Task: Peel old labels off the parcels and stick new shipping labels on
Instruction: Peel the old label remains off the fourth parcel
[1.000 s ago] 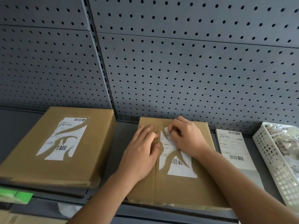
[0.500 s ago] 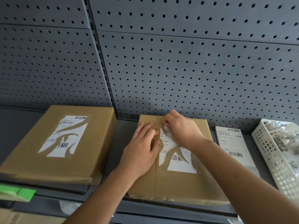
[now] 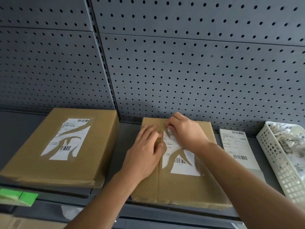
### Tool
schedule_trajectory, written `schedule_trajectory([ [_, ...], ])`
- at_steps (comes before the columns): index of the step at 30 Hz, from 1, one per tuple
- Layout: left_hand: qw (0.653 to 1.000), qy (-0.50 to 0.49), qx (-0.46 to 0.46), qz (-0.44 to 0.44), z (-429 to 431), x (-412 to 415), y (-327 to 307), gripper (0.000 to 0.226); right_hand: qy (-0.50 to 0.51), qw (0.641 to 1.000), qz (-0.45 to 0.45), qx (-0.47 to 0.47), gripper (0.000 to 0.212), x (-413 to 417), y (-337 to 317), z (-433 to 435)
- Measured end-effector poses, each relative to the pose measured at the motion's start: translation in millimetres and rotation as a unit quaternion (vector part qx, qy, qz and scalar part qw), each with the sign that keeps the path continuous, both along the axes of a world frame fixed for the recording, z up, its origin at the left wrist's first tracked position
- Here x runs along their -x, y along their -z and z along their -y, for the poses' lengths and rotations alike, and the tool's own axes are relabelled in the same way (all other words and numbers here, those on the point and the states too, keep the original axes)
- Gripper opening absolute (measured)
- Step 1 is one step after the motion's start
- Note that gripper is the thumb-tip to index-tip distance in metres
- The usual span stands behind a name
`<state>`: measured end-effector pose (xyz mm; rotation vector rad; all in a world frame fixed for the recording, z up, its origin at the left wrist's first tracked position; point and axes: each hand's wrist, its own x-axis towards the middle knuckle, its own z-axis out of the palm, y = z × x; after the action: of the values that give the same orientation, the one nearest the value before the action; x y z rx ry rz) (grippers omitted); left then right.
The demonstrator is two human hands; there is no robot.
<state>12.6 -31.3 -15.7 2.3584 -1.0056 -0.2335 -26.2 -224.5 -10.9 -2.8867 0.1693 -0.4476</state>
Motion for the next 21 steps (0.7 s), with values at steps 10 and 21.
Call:
schedule_trajectory([
  [10, 1.000, -0.005, -0.009, -0.003, 1.1, 0.8, -1.9, 0.030, 0.001, 0.993, -0.007, -0.118, 0.012, 11.6, 0.8, 3.3],
  [21, 1.000, -0.003, -0.004, -0.006, 1.0, 0.1, -0.3, 0.029, -0.011, 0.985, 0.046, -0.169, 0.010, 13.8, 3.8, 0.1],
])
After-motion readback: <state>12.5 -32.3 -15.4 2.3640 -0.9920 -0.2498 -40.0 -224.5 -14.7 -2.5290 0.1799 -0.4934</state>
